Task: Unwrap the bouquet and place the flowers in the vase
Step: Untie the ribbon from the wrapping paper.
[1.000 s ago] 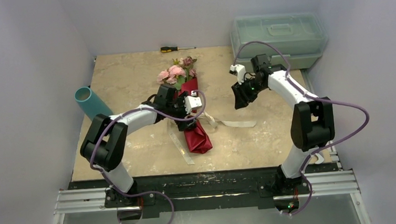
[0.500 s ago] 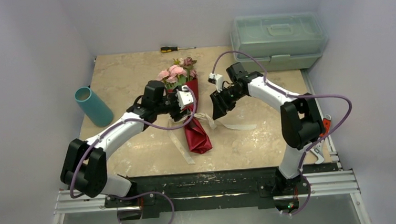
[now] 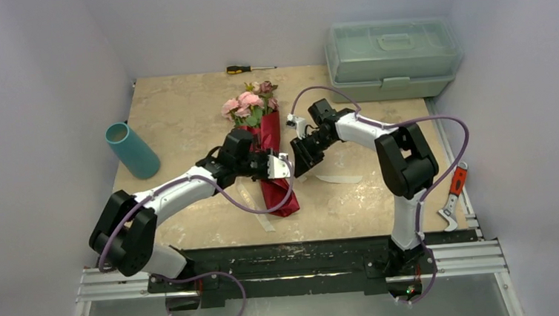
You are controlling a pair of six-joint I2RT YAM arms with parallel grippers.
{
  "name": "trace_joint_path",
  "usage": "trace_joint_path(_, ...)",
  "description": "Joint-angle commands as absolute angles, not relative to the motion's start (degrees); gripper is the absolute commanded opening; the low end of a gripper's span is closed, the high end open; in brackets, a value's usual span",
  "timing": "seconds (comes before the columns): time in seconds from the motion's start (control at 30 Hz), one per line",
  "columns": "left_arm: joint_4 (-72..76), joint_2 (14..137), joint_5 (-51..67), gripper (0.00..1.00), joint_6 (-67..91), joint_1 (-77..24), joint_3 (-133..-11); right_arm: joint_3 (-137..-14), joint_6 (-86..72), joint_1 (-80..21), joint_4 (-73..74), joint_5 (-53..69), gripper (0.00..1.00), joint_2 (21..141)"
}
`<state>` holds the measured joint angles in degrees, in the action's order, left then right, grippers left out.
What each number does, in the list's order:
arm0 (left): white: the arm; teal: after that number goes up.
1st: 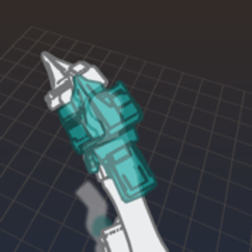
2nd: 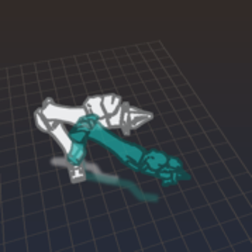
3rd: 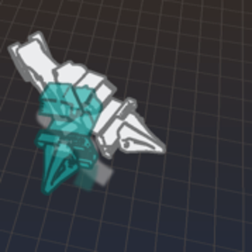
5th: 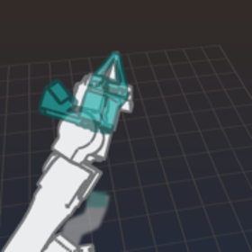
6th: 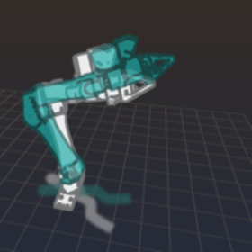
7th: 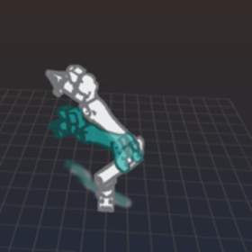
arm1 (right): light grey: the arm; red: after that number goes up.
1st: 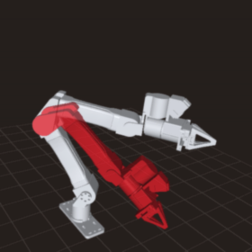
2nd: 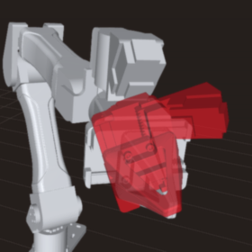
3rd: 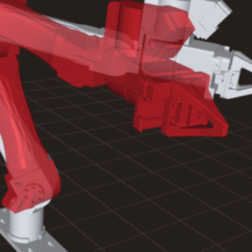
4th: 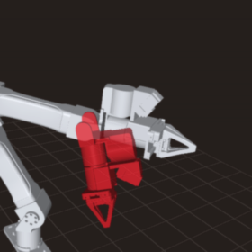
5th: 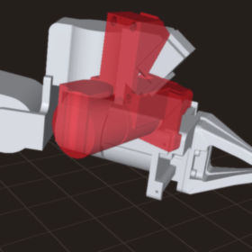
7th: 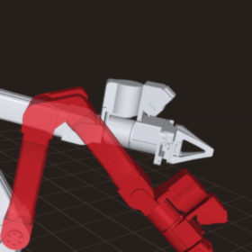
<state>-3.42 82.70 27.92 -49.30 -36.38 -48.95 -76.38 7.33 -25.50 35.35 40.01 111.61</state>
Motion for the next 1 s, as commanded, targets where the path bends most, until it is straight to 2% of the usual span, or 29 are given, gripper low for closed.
trace_joint_path(0.0, -0.9, 85.4, 28.6, 0.24, -55.7, -37.2, -49.1, -78.7, 5.9, -25.6, 33.4, 41.3, 0.24, 111.1)
trace_joint_path(0.07, -0.9, 87.1, 28.8, 0.24, -56.6, -37.5, -49.7, -78.8, 5.4, -25.6, 33.2, 41.6, 0.12, 111.0)
trace_joint_path(0.2, 1.7, 90.4, 28.9, 0.26, -59.3, -38.3, -51.1, -78.9, 5.2, -25.5, 33.1, 41.6, 0.00, 110.8)
trace_joint_path(0.97, 1.9, 101.5, 27.3, 0.33, -62.8, -39.7, -58.1, -81.3, 7.1, -23.3, 36.3, 41.9, 0.00, 110.9)
